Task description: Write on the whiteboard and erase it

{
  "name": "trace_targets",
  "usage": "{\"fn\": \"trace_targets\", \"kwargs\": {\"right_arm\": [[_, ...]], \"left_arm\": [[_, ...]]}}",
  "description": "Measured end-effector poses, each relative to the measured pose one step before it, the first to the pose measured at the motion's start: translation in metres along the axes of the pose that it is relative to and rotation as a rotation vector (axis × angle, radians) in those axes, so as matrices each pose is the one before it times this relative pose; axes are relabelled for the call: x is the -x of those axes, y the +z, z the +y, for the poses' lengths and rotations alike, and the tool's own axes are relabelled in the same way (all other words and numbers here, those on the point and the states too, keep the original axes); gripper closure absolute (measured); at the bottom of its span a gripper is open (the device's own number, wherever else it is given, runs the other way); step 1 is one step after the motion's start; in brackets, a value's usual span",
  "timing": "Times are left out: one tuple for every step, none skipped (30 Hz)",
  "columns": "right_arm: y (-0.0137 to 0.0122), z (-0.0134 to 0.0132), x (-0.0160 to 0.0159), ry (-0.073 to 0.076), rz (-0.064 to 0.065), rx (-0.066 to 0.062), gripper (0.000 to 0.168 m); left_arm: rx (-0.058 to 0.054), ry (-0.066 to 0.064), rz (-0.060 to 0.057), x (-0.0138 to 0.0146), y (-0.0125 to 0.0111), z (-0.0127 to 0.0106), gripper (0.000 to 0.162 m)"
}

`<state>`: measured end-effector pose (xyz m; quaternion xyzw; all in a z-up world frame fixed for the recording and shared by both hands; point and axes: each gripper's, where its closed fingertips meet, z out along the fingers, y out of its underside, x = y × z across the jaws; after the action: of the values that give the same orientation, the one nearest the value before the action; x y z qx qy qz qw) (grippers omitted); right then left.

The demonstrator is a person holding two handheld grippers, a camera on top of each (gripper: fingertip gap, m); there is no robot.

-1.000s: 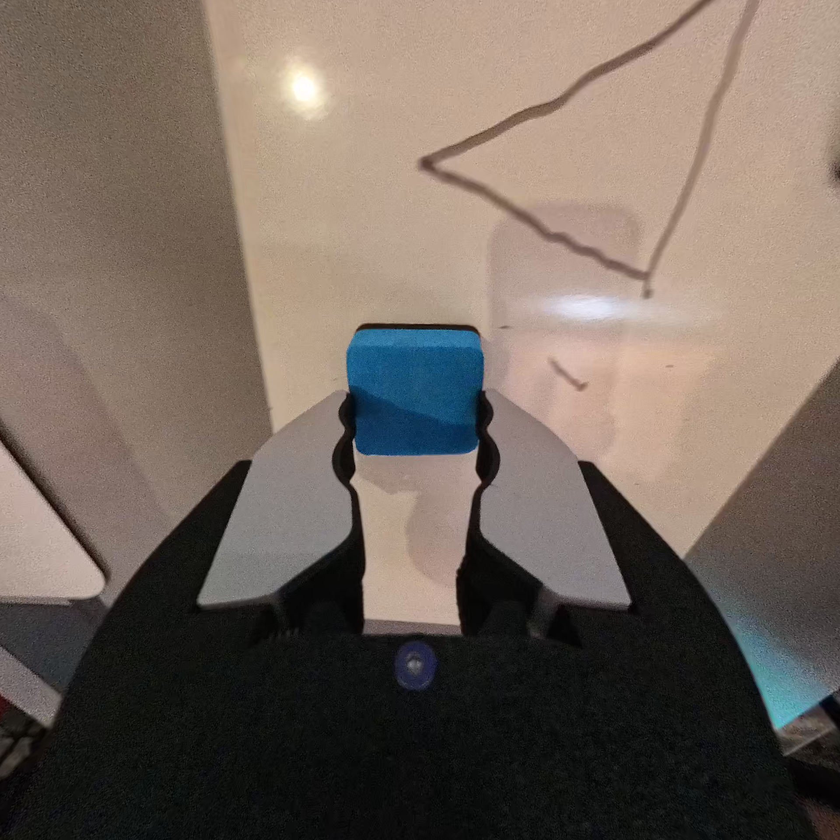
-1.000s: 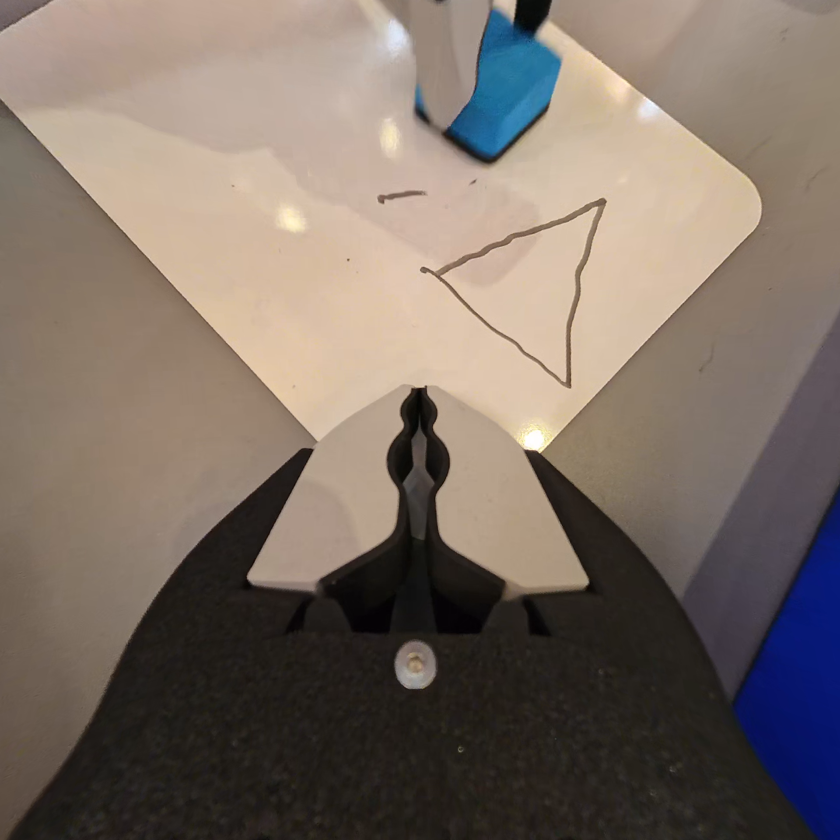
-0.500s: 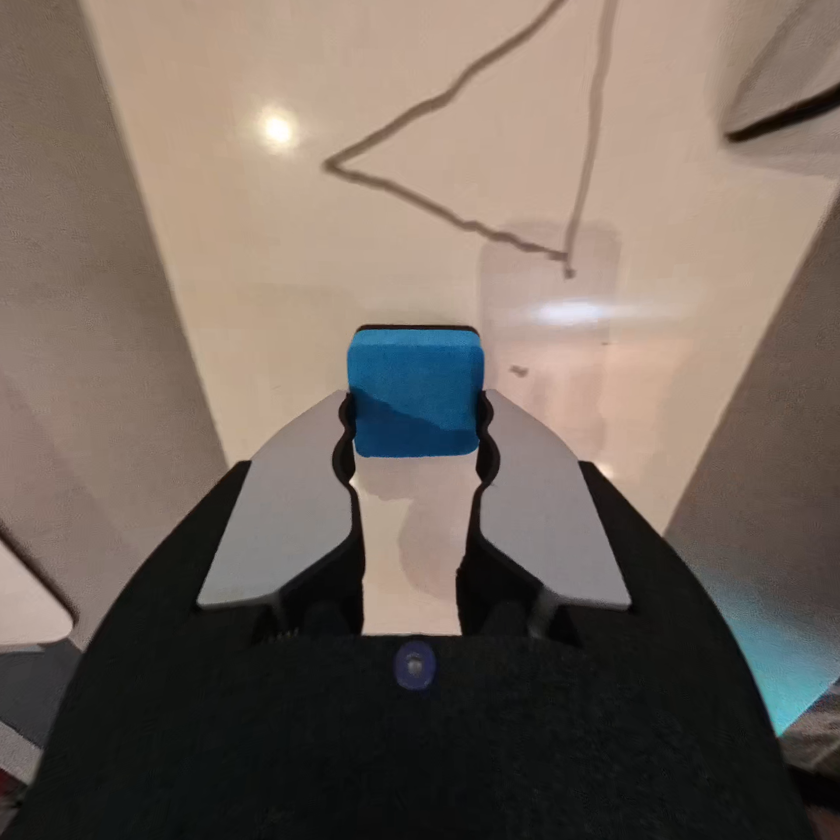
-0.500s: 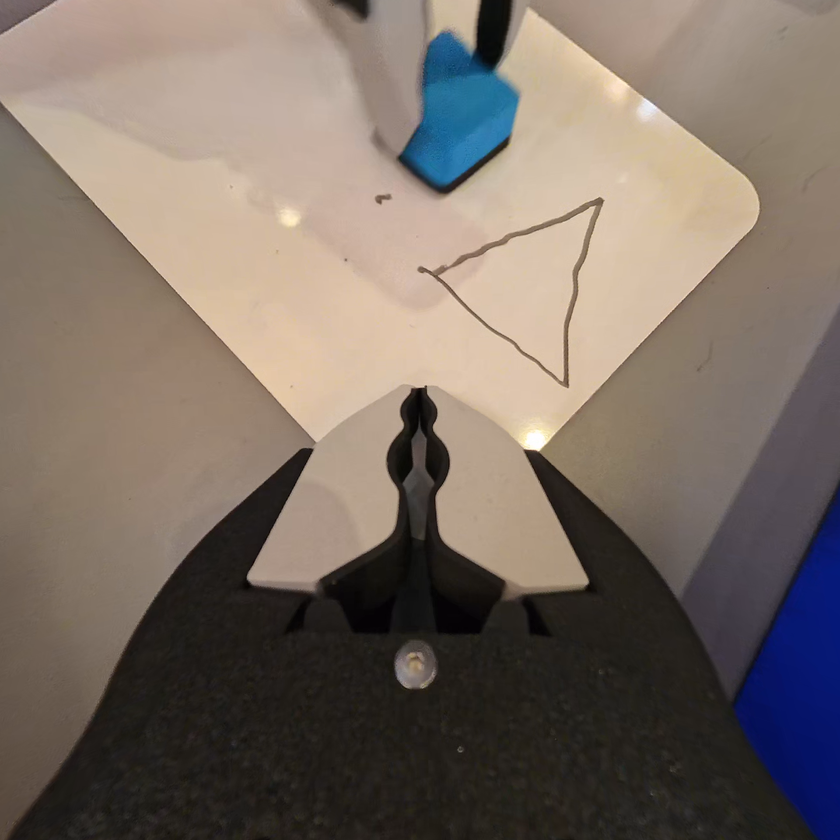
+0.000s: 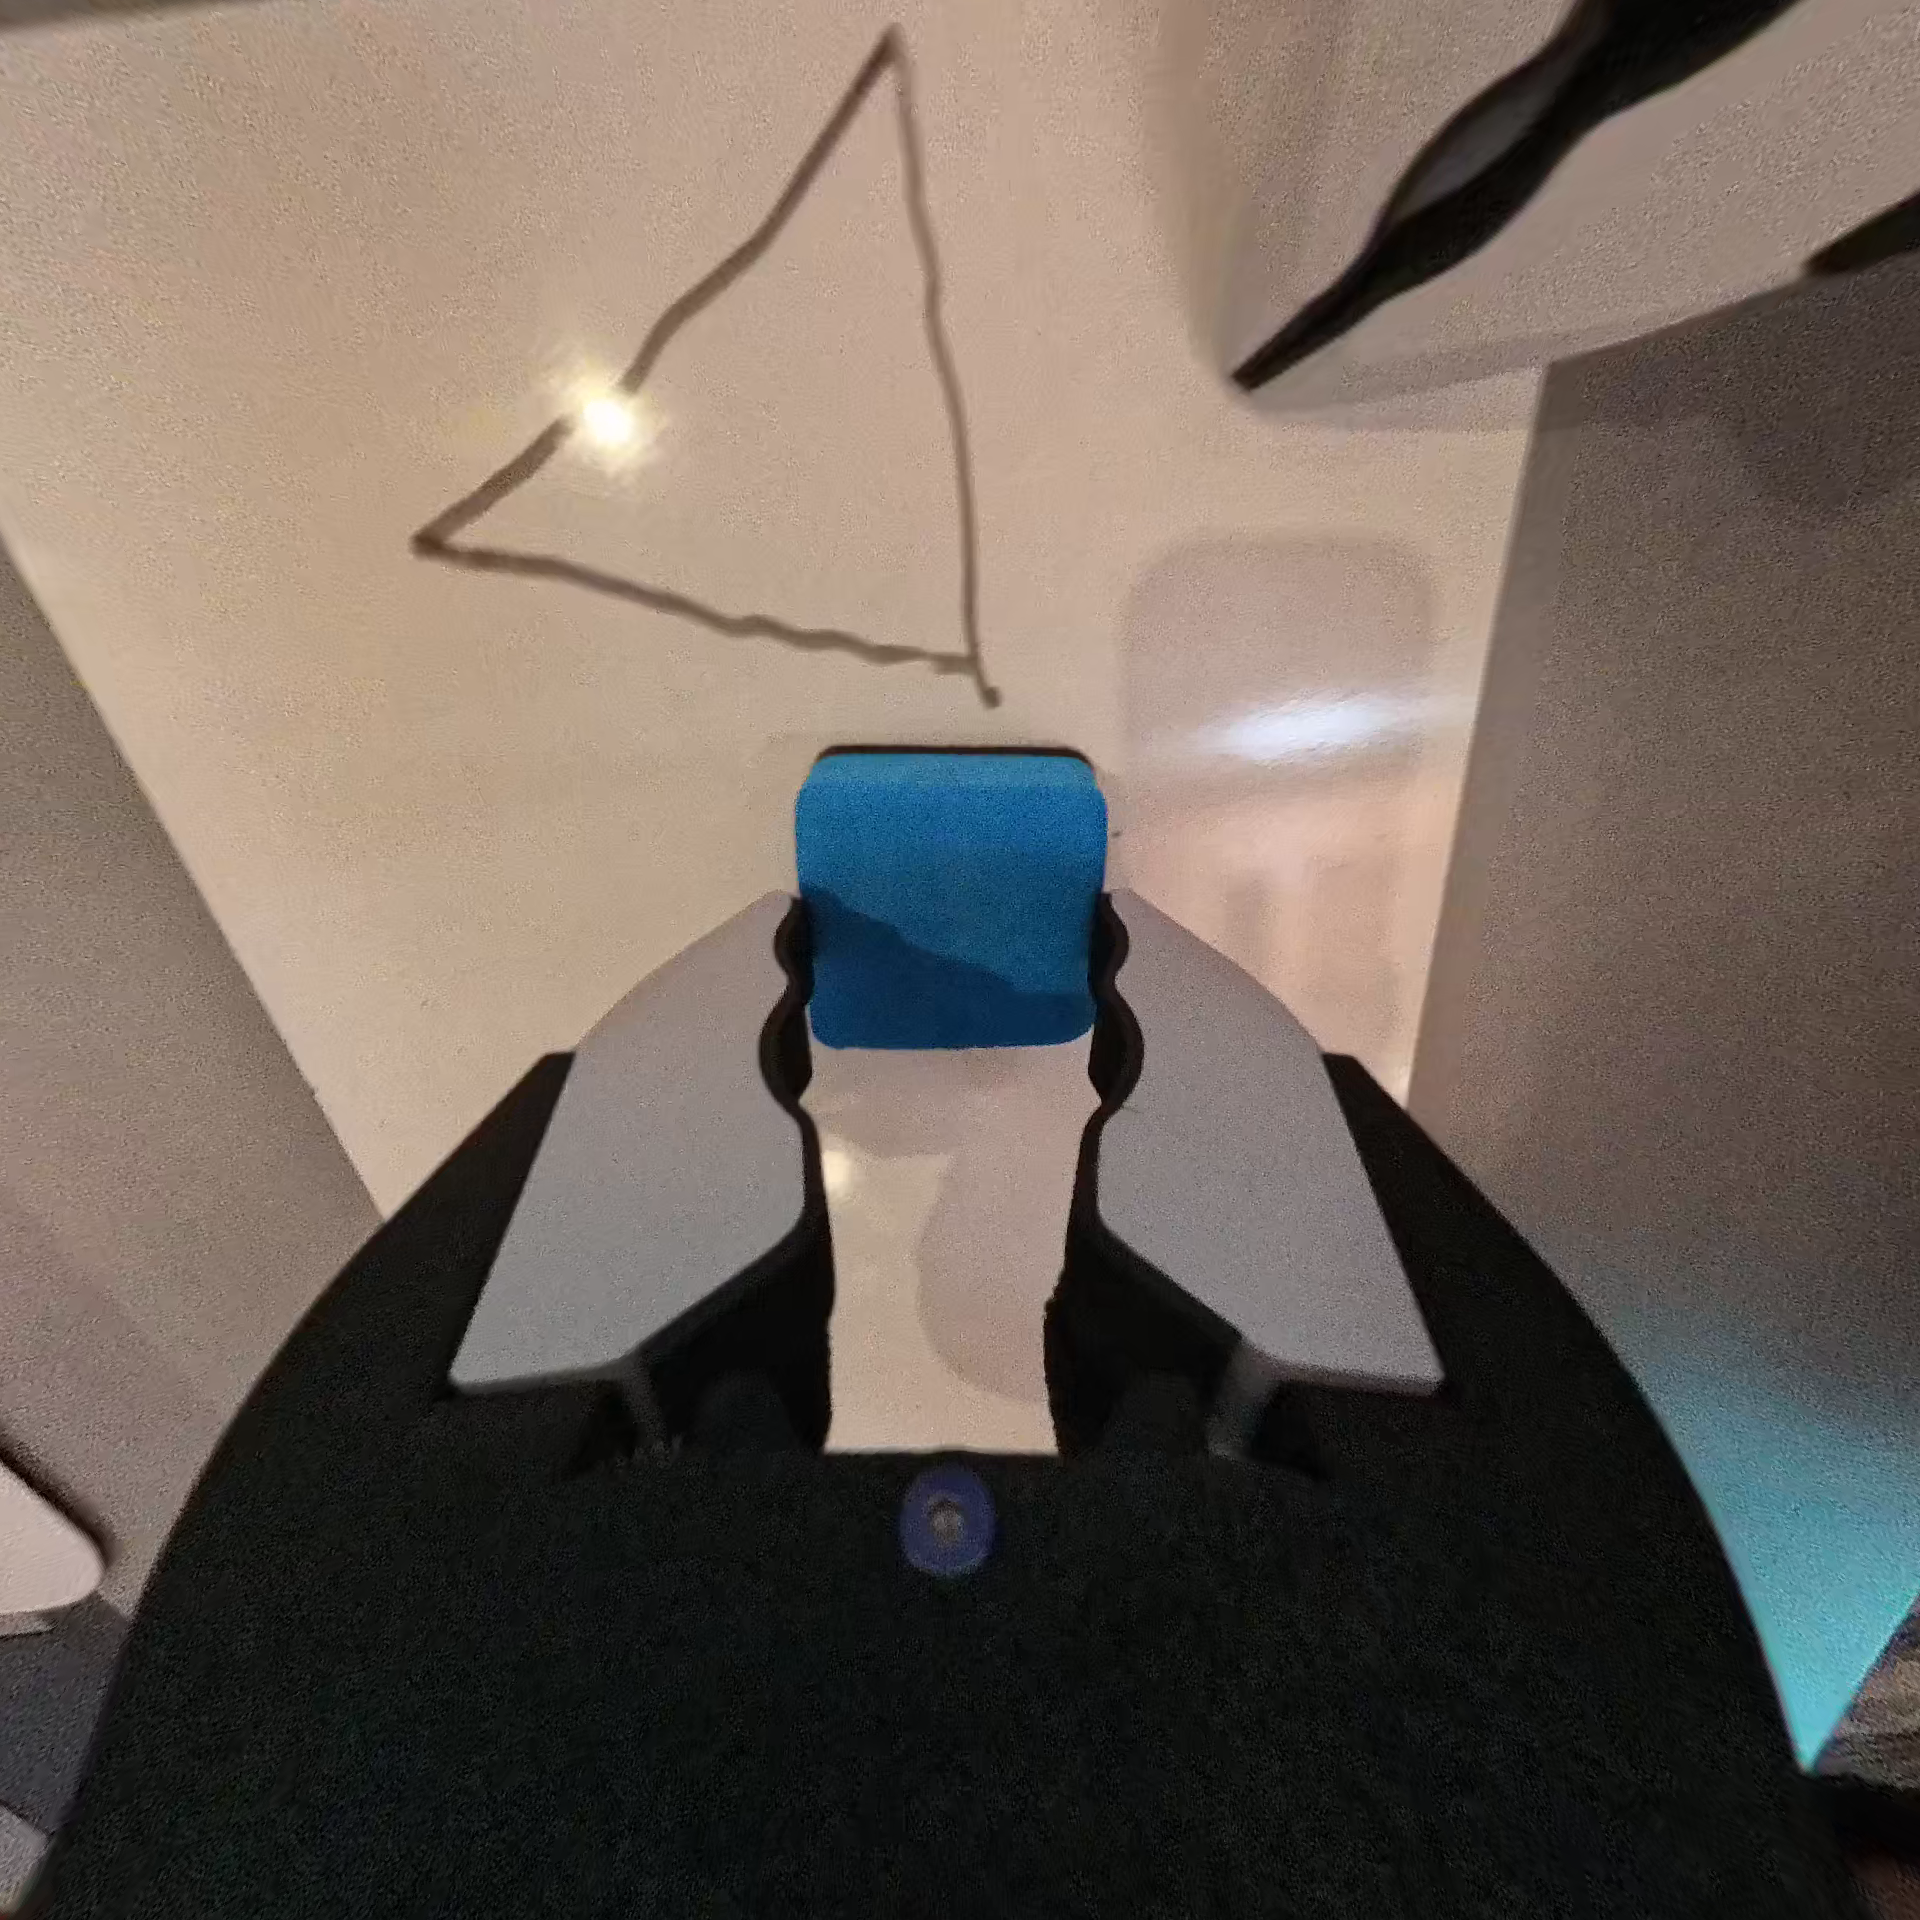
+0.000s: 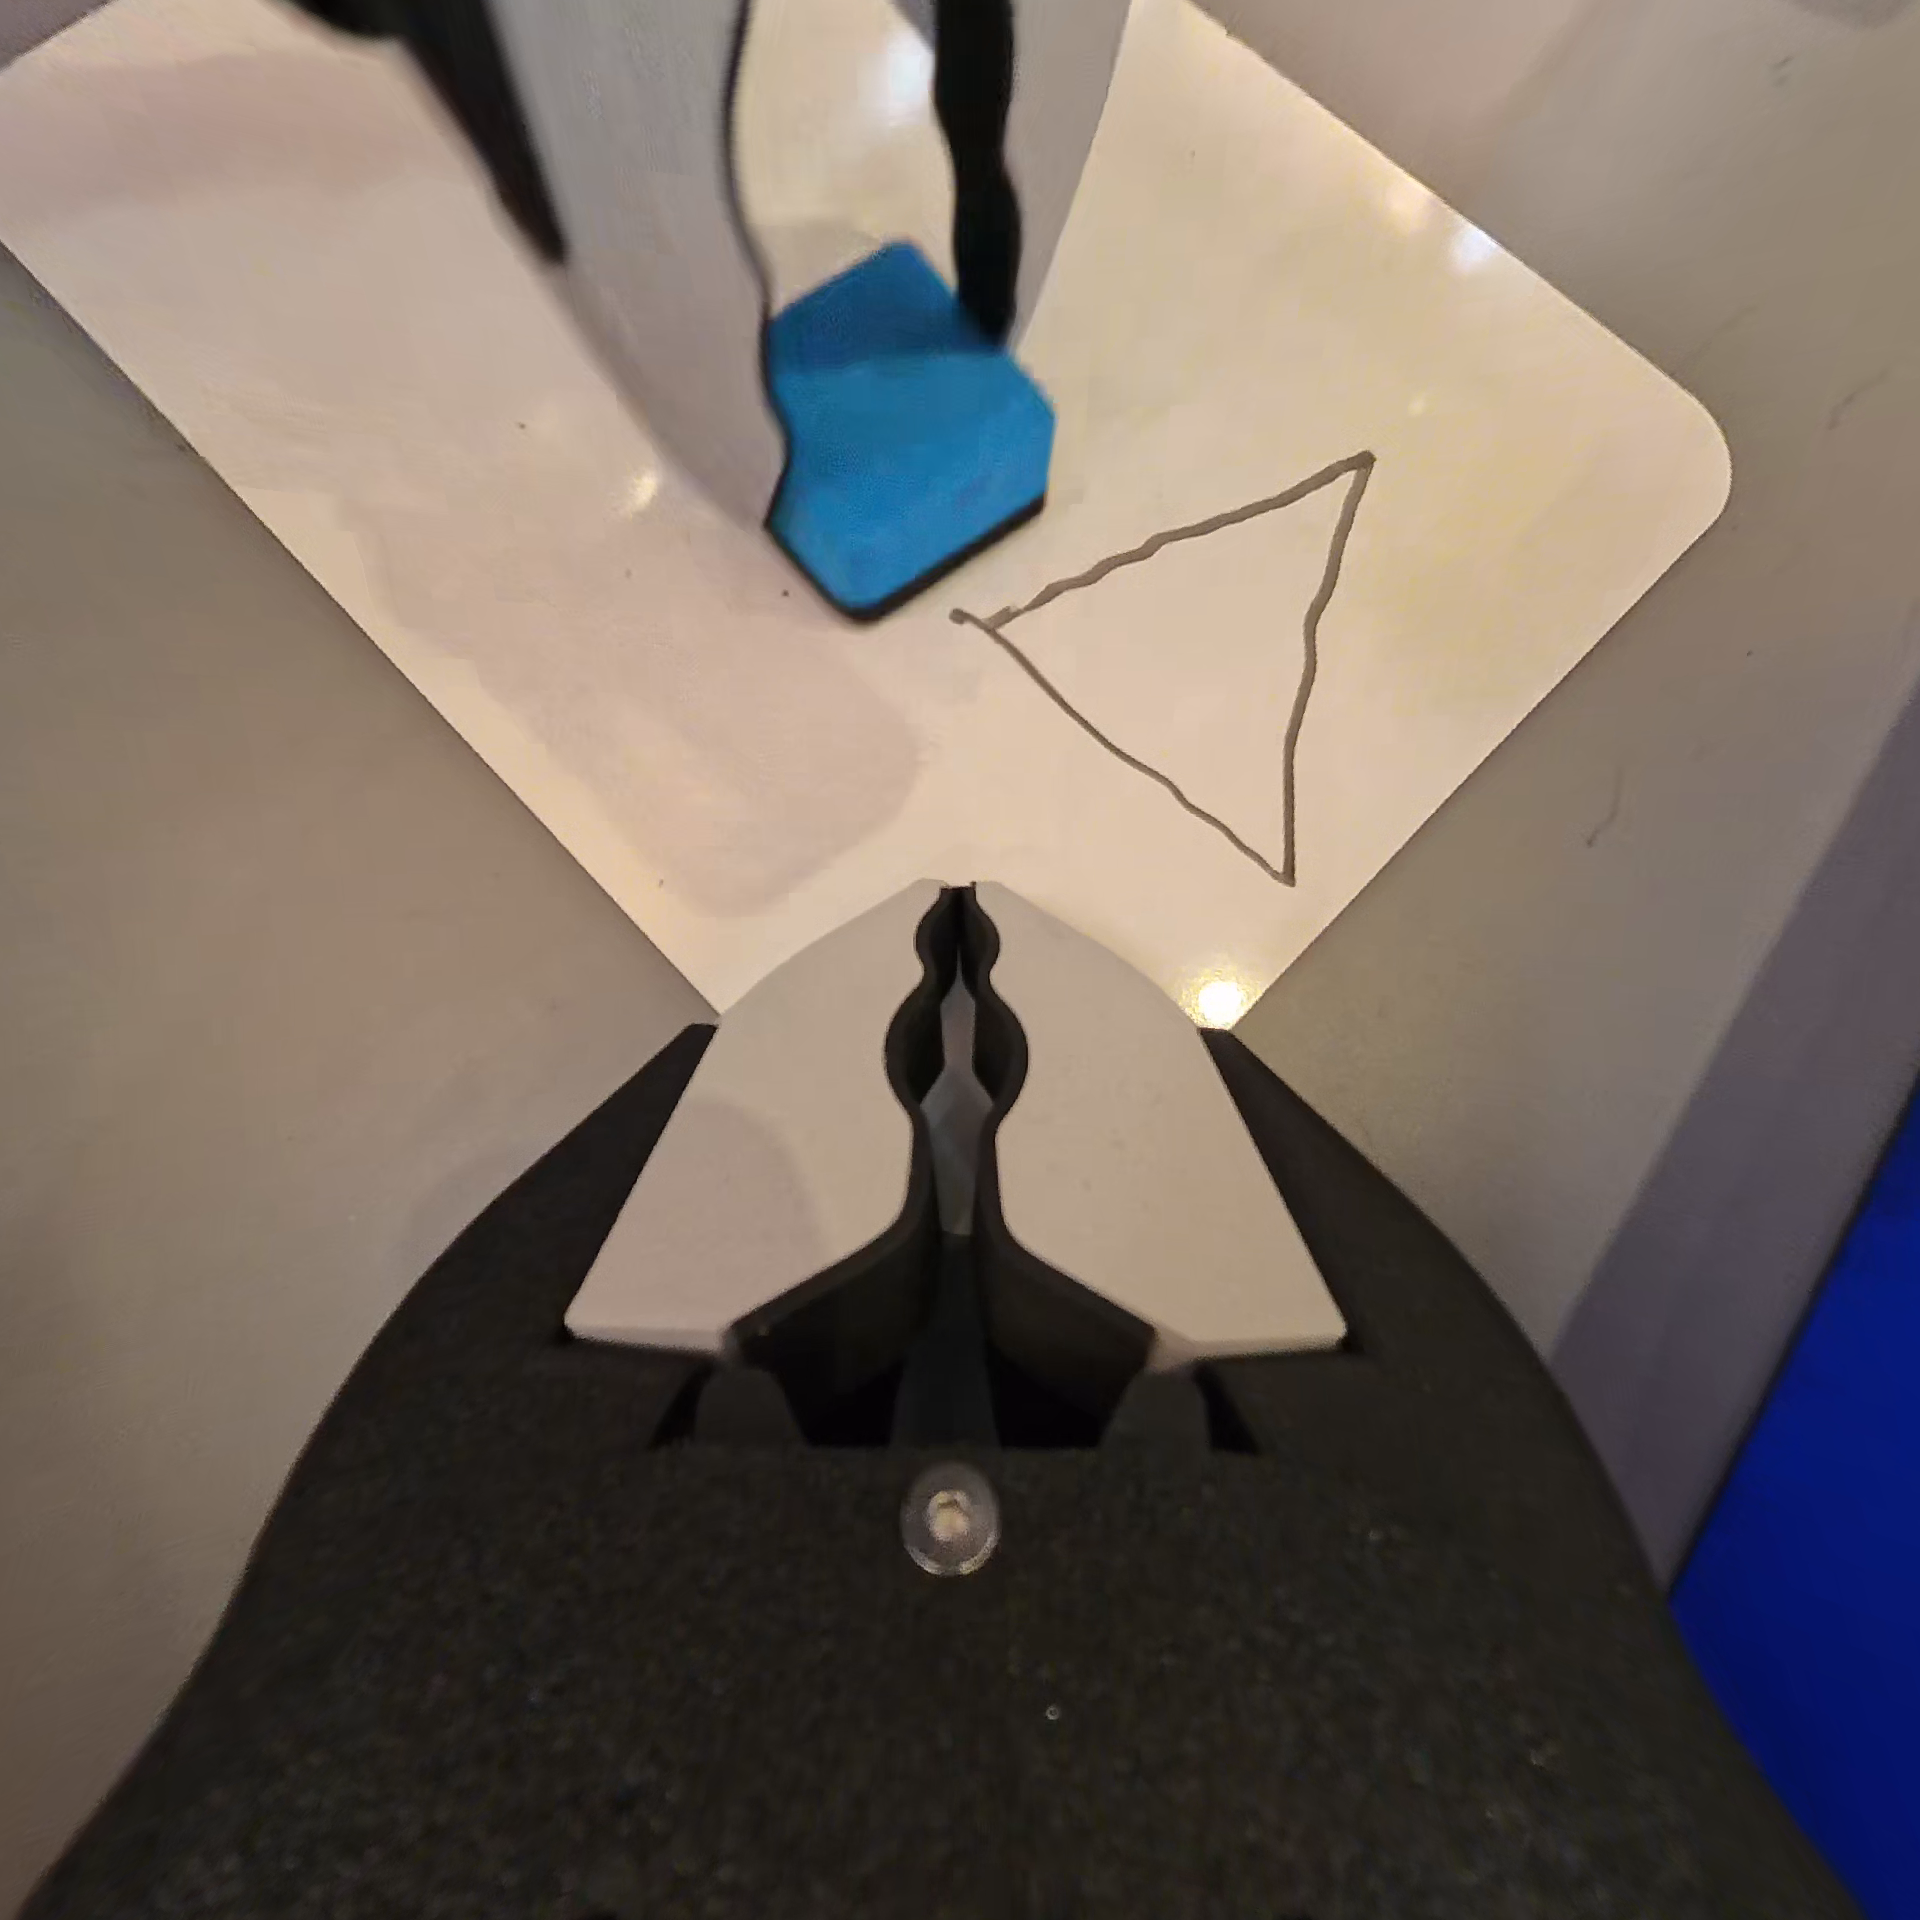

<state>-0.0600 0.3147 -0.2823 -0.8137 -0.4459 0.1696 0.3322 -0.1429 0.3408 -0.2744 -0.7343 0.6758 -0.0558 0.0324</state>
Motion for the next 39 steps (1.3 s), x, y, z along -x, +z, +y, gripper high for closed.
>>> {"fn": "trace_targets", "kwargs": {"right_arm": [[0.00002,0.0,-0.0001,-0.0002,0.0,0.0003,0.168],[-0.00004,-0.00008,-0.00004,-0.0007,0.0003,0.0004,0.168],[0.00001,0.0,0.00005,-0.0004,0.0005,0.0002,0.168],[0.00006,-0.00004,0.00005,-0.0002,0.002,0.0005,0.168],[-0.00006,-0.00006,-0.00004,-0.0013,0.0038,0.0008,0.168],[-0.00003,0.00001,-0.00004,-0.0022,0.0036,0.0,0.168],[-0.00001,-0.00006,-0.00004,-0.0005,0.0013,-0.001,0.168],[-0.00001,-0.00004,-0.00001,0.0026,-0.001,-0.0012,0.168],[-0.00001,0.00006,-0.0003,0.0033,-0.0014,0.0003,0.168],[-0.00011,0.0001,-0.00035,0.0014,0.0005,0.002,0.168],[-0.00026,0.00018,-0.00059,-0.0005,0.0023,0.0008,0.168],[-0.00032,0.00023,-0.00033,0.0002,0.001,-0.0021,0.168],[-0.00061,0.00055,0.00005,0.0007,-0.0028,-0.0019,0.168],[-0.00066,0.00059,-0.00007,0.0006,-0.0051,0.0005,0.168],[-0.00059,0.00049,-0.00103,0.0,0.0002,0.0023,0.168],[-0.00052,0.00049,-0.0013,-0.0067,0.0059,0.0044,0.168],[-0.00044,0.0002,-0.00077,-0.0174,0.0066,0.0021,0.168],[0.0001,-0.00035,0.00011,-0.0163,0.0032,-0.0047,0.168],[0.00027,-0.00074,0.00096,-0.0106,-0.0041,-0.0037,0.168],[0.0,-0.00062,0.00145,-0.0064,-0.0088,0.0033,0.167],[0.00018,-0.00118,0.00217,-0.0019,-0.0166,0.0092,0.16],[0.00006,-0.00353,0.00309,0.002,-0.0239,0.0019,0.15],[-0.00039,-0.00622,0.00355,-0.002,-0.0273,-0.0128,0.145],[-0.0005,-0.00751,0.00383,-0.0158,-0.0298,-0.0156,0.141],[-0.00019,-0.00734,0.00252,-0.0288,-0.0243,-0.0065,0.137],[0.00015,-0.00688,0.0,-0.0337,-0.0132,0.002,0.131],[0.00041,-0.00621,-0.00117,-0.0352,-0.0107,0.0086,0.128],[0.00097,-0.00556,-0.00213,-0.0339,-0.011,0.0132,0.125],[0.00182,-0.00523,-0.00297,-0.0305,-0.0106,0.0152,0.12],[0.00267,-0.00457,-0.0036,-0.0236,-0.0081,0.0187,0.115],[0.00392,-0.00355,-0.00295,-0.018,-0.011,0.0269,0.109],[0.0043,-0.00278,-0.00137,-0.0238,-0.0191,0.036,0.106],[0.00449,-0.00377,-0.0018,-0.0282,-0.0134,0.0297,0.107],[0.00467,-0.00515,-0.00108,-0.0241,-0.0141,0.0142,0.106],[0.00469,-0.00465,0.00204,-0.017,-0.0306,0.015,0.105],[0.00447,-0.00434,0.00195,-0.0104,-0.0282,0.0189,0.102],[0.00394,-0.00423,-0.00029,-0.0065,-0.0107,0.0148,0.101],[0.00362,-0.00321,-0.00114,-0.0088,-0.0029,0.0142,0.102],[0.00297,-0.00193,-0.00135,-0.0102,0.0004,0.0142,0.106]], "left_arm": [[0.0059,0.0187,-0.0197,-0.00446,0.00116,-0.00243,0.111],[0.0073,-0.0097,-0.0117,-0.00016,-0.00007,-0.00024,0.111],[-0.0078,-0.0117,0.0038,-0.00023,0.00002,0.00005,0.111],[-0.0097,0.0,0.0062,-0.00033,-0.00025,0.0006,0.111],[-0.0008,-0.0015,0.001,-0.00027,-0.00061,0.00194,0.111],[0.0159,-0.0165,-0.02,0.00307,-0.00068,0.00512,0.11],[0.0133,-0.0311,-0.028,0.00365,-0.00226,0.00591,0.102],[-0.0195,-0.051,-0.0169,0.00176,-0.00393,0.00398,0.084],[-0.0445,-0.055,-0.0124,0.00021,-0.00738,0.00434,0.079],[-0.0646,-0.0499,-0.0113,-0.00175,-0.01019,0.00476,0.078],[-0.0737,-0.0457,-0.0243,-0.00147,-0.01203,0.00615,0.077],[-0.0798,-0.0559,-0.0349,-0.00039,-0.01307,0.00801,0.079],[-0.0658,-0.0693,-0.0292,-0.00041,-0.0127,0.01086,0.085],[-0.045,-0.0633,-0.0125,-0.00227,-0.01157,0.01482,0.089],[-0.0314,-0.052,-0.0191,-0.00147,-0.00864,0.0167,0.092],[-0.0132,-0.0343,-0.0244,-0.00068,-0.00584,0.01914,0.097],[0.0084,-0.0155,-0.0202,-0.00154,-0.00254,0.02069,0.097],[0.0125,-0.0058,-0.0152,-0.00291,0.0001,0.01978,0.095],[-0.0003,-0.0081,-0.0287,0.00162,0.00217,0.01403,0.094],[-0.0057,-0.0107,-0.0078,-0.0003,0.00361,0.00899,0.09],[-0.0049,-0.0127,0.0169,-0.00427,0.00358,0.00518,0.088],[-0.0057,-0.0114,0.0254,-0.00627,0.00259,0.00414,0.088],[0.0026,-0.007,0.0162,-0.0014,0.0047,0.00311,0.091],[-0.0194,0.0013,-0.0113,0.0017,0.00205,-0.00082,0.089],[-0.0186,0.0077,-0.0022,-0.00036,0.00061,-0.00179,0.094],[-0.011,0.0073,-0.0076,0.00046,0.00023,-0.00087,0.105],[-0.0076,0.0031,0.0026,-0.00074,0.00059,-0.0011,0.109],[-0.0083,0.0034,0.0163,-0.00503,0.00016,-0.00157,0.118],[-0.0092,-0.0093,0.0158,-0.00419,-0.00002,-0.00158,0.134],[-0.0044,-0.0155,-0.0071,0.00042,0.00032,-0.00007,0.162],[-0.0239,-0.014,-0.0234,0.00239,0.00102,-0.00159,0.162],[-0.0243,-0.0107,0.0007,-0.00095,0.00079,-0.00121,0.162],[-0.0117,-0.0097,0.0068,-0.00121,0.00017,-0.00041,0.162],[0.0078,-0.0042,0.0004,0.00029,-0.00049,0.00046,0.162],[0.0172,0.0022,-0.0037,0.00124,-0.00084,0.00093,0.162],[0.0172,0.004,-0.008,0.0023,-0.00072,0.00042,0.159],[0.0025,-0.0156,-0.0123,0.00393,-0.0008,-0.00179,0.144],[-0.0236,-0.0328,0.0112,0.00157,-0.00203,-0.00488,0.133],[-0.0214,-0.0288,0.0225,0.00021,-0.00217,-0.00383,0.129]]}}
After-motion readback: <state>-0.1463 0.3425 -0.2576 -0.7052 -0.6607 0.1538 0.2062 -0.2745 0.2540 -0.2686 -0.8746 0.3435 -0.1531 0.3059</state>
